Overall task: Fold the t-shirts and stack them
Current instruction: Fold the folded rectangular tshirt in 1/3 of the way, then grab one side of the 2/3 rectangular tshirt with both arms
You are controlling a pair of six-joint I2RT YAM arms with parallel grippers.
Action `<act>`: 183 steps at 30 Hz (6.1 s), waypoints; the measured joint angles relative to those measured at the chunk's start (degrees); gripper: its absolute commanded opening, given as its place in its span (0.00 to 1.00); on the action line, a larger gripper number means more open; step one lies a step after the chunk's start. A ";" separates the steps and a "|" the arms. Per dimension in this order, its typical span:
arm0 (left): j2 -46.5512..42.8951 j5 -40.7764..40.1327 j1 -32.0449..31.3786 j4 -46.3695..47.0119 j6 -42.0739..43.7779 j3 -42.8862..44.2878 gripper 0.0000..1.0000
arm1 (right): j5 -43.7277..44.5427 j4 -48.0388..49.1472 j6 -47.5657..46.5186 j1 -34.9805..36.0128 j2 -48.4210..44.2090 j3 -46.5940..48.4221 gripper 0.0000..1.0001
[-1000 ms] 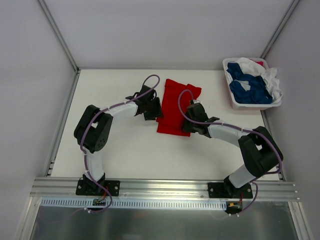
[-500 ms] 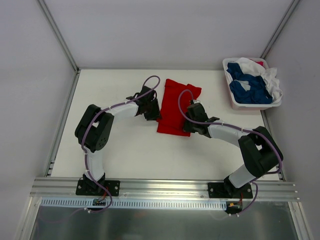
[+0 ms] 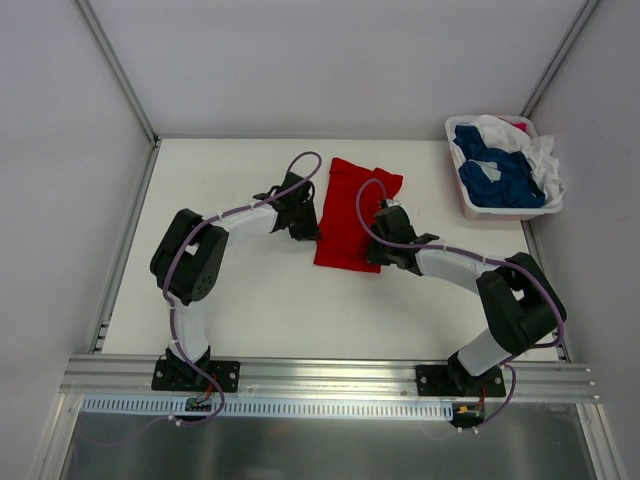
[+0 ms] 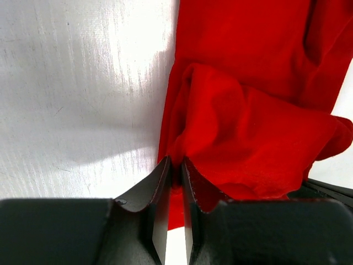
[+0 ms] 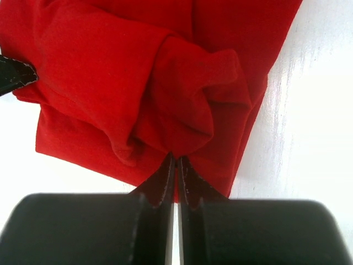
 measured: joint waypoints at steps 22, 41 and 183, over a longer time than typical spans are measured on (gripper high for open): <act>-0.68 -0.13 0.02 -3.45 1.22 8.04 0.13 | 1.60 -3.54 -2.08 -0.46 -2.12 5.81 0.00; 7.32 0.28 2.47 -5.64 2.36 18.80 0.13 | 3.15 -5.25 -4.39 -8.17 -1.79 9.62 0.00; -8.20 1.31 -6.75 2.21 -1.40 -11.96 0.00 | 7.15 -4.02 0.79 0.92 -8.50 -5.35 0.00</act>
